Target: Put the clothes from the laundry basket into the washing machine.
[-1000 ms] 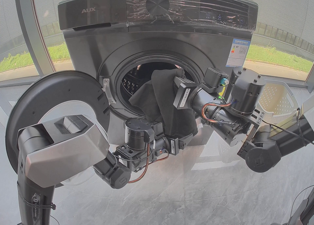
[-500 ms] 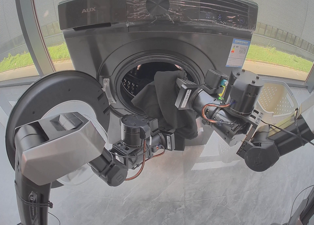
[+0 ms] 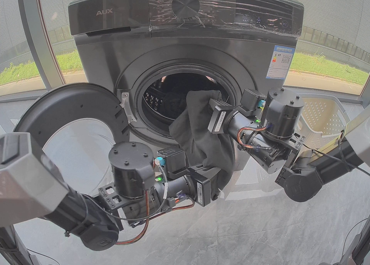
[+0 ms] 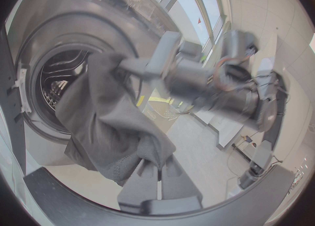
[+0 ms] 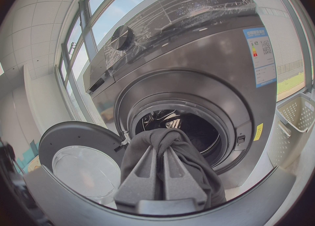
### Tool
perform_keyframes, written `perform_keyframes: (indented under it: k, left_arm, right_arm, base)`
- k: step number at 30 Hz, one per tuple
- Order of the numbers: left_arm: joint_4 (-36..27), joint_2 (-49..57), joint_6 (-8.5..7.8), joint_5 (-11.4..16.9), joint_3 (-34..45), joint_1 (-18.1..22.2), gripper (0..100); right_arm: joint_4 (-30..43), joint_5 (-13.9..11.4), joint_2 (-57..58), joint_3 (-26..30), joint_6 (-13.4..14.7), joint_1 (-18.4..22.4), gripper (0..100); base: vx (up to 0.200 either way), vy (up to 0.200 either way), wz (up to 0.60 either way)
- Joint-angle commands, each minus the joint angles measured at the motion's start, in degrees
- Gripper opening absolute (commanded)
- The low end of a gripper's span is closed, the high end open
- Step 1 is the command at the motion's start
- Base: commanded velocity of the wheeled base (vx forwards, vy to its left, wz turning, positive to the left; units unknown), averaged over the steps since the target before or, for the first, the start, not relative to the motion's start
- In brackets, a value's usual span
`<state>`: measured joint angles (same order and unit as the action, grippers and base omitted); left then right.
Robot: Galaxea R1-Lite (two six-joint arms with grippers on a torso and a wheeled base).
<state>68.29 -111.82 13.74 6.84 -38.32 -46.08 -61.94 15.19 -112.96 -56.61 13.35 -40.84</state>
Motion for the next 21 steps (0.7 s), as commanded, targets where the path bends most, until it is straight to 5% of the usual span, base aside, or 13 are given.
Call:
perform_keyframes:
  k: [1,6,7,21]
  left_arm:
    - [0.4,7.1,0.15,0.3,3.0,-1.5,0]
    - [0.5,7.5,0.24,0.2,3.0,-1.0,0]
    - [0.5,7.5,0.24,0.2,3.0,-1.0,0]
    - [0.4,5.6,0.06,-2.0,-6.0,6.1,0]
  right_arm:
    - [-1.3,-0.9,-1.7,1.5,0.3,0.1,0]
    - [-2.4,-1.9,-1.5,3.4,0.3,-0.2,0]
    - [-2.4,-2.0,-1.5,3.4,0.3,-0.2,100]
    - [-1.3,-4.0,3.0,15.2,-0.6,2.5,100]
  base:
    - [0.000,0.000,0.00]
    - [0.000,0.000,0.00]
    - [0.000,0.000,0.00]
    - [0.000,0.000,0.00]
